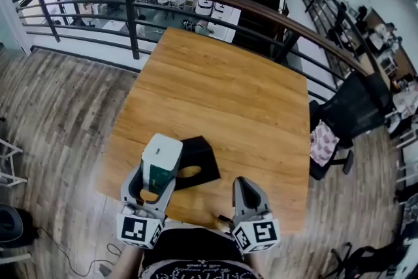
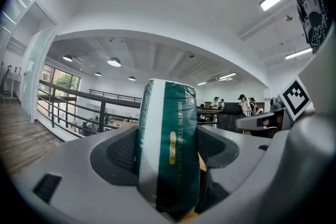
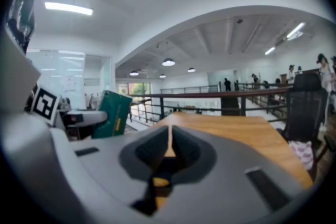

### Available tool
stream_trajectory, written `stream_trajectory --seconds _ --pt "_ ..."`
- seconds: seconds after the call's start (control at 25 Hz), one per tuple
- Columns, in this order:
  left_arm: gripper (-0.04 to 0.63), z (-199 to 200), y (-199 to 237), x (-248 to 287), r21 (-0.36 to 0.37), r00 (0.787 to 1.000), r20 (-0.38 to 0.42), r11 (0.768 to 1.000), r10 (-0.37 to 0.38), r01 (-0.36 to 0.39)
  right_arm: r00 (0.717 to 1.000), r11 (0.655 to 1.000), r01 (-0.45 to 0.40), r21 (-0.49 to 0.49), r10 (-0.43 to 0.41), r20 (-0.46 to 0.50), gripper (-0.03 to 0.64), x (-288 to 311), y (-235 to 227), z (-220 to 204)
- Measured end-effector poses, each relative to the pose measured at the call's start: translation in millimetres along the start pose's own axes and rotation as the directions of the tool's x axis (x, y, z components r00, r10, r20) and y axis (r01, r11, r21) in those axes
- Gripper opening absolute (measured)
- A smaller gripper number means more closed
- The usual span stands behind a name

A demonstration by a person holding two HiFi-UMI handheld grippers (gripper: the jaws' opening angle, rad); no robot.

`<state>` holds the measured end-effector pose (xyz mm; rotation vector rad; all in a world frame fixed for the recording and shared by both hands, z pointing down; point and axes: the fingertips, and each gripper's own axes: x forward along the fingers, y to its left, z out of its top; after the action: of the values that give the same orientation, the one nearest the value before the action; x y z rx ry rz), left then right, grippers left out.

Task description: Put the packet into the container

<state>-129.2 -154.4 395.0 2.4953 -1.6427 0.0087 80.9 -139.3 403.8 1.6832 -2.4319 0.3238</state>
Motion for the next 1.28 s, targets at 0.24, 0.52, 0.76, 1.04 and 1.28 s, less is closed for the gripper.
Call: stream_trajectory --seconds 0.24,0.52,0.76,1.04,1.28 --pt "0.357 6 3 11 0.011 1.0 0.006 1.0 0.018 -0.018 1.0 1.0 -0.017 0.005 0.017 0.011 0.04 14 -9 5" --pt "0.357 11 6 13 0.031 0.999 0.001 0.999 0.045 -0.045 1.0 0.999 -0.023 0.025 0.023 0.011 0.04 19 -19 3" --pt "0.357 12 12 10 0.05 0.999 -0.009 0.997 0.052 -0.051 1.0 0.999 -0.015 0.037 0.015 0.002 0.04 18 -26 0" --pt "0.356 31 21 4 0.046 1.0 -0.023 0.999 0.009 -0.008 1.0 0.999 -0.01 0.039 0.01 0.008 0.04 20 -30 2" --pt "0.356 56 15 5 0.113 0.993 -0.082 0.989 -0.082 0.091 1.0 0.999 0.008 0.041 -0.009 0.011 0.04 15 -38 0"
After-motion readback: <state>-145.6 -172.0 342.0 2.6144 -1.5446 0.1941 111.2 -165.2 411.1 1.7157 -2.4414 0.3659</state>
